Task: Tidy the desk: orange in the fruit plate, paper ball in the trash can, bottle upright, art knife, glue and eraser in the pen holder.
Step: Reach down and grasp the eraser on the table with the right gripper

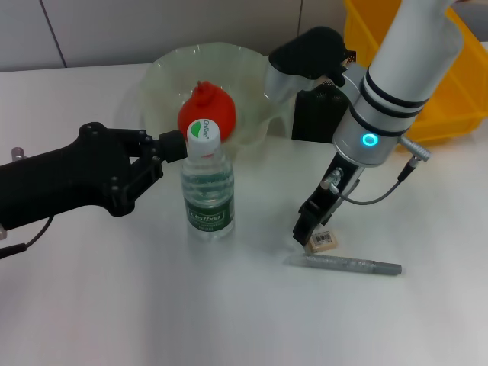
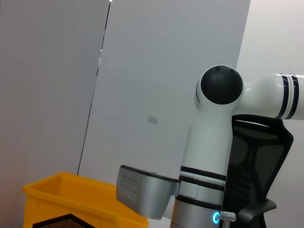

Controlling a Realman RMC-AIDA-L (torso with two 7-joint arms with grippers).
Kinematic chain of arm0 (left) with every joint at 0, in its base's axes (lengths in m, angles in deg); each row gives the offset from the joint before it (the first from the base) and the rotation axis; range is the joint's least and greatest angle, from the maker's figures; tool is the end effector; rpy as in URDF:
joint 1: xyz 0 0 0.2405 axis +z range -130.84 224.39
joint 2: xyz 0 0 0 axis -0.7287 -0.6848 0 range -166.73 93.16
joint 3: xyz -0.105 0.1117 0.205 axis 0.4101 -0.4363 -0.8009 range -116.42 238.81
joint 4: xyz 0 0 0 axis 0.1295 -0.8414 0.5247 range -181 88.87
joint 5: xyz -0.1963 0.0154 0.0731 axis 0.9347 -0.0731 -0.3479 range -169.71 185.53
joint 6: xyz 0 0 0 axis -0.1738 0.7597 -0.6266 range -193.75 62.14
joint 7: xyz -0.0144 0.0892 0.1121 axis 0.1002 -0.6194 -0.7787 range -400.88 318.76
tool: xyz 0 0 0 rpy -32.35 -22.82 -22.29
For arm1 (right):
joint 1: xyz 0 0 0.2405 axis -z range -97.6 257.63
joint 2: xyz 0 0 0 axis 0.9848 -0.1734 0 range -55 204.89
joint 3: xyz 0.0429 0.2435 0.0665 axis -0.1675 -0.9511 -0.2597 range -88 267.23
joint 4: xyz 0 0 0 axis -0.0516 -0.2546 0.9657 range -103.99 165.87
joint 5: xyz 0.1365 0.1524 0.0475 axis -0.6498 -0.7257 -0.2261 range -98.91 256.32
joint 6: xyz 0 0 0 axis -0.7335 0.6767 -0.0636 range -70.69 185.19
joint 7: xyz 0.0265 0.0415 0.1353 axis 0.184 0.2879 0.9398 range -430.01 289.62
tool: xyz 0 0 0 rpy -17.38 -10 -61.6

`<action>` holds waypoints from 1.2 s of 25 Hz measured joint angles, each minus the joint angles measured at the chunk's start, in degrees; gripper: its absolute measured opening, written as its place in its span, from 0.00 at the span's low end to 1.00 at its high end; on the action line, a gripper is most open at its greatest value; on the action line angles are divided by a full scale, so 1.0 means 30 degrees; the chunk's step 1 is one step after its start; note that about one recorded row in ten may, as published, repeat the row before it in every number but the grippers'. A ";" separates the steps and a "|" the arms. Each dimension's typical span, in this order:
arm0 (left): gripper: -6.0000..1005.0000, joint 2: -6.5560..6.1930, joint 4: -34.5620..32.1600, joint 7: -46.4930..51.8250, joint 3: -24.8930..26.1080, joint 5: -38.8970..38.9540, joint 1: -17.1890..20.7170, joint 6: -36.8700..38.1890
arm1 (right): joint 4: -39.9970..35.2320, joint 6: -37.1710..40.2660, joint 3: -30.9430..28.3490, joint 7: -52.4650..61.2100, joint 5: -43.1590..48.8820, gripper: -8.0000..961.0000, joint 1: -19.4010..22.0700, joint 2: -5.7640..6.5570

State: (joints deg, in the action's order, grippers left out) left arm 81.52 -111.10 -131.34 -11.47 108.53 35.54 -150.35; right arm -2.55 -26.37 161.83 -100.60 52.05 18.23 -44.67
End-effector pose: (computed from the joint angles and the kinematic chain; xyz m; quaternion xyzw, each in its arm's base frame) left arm -0.2010 0.2910 0.0234 -0.9134 -0.1594 -0.3541 0.1220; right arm 0.1663 0.3878 -0.0624 -0.8741 0.3933 -0.2729 0.0826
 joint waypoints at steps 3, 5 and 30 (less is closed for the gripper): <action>0.01 0.0016 0.0039 -0.0157 0.0042 0.0003 -0.0004 0.0000 | 0.0075 -0.0022 0.0037 0.0064 0.0000 0.55 0.0000 -0.0001; 0.01 0.0028 0.0054 -0.0160 0.0054 0.0002 -0.0004 0.0001 | 0.0096 -0.0038 0.0040 0.0120 0.0000 0.55 0.0001 0.0000; 0.01 0.0031 0.0058 -0.0171 -0.0008 0.0088 0.0138 -0.0031 | 0.0265 0.0068 0.0507 0.0641 0.0095 0.55 0.0145 0.0001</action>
State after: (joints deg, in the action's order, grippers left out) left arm 81.61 -110.93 -131.85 -11.49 108.80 35.95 -150.45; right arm -1.76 -26.17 163.36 -98.67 52.34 18.66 -44.67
